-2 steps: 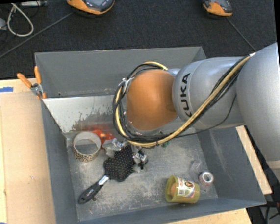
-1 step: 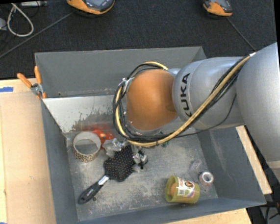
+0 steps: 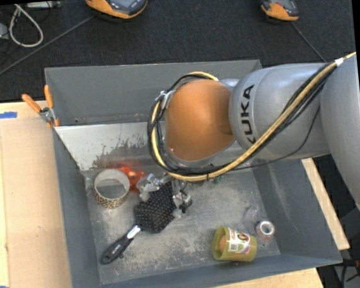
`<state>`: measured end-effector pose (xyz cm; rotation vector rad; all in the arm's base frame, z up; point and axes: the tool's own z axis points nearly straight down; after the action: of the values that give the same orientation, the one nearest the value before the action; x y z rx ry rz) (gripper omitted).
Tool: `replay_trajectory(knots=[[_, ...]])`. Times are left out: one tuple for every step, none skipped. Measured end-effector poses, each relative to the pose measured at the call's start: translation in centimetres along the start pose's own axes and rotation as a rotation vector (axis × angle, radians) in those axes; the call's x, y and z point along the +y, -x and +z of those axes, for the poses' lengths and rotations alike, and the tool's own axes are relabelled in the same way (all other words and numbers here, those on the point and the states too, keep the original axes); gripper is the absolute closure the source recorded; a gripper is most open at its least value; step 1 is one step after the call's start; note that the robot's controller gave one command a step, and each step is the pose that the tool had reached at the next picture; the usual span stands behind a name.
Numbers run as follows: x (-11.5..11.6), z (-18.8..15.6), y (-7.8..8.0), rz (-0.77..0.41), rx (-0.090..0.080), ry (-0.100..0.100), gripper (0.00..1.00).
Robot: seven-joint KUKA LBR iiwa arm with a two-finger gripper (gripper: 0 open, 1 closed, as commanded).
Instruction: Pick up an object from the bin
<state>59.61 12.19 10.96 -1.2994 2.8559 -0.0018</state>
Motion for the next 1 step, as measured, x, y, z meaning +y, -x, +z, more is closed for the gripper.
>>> replay_trajectory(knots=[[0.01, -5.01, 0.04, 0.002, 0.000, 0.001, 1.00]])
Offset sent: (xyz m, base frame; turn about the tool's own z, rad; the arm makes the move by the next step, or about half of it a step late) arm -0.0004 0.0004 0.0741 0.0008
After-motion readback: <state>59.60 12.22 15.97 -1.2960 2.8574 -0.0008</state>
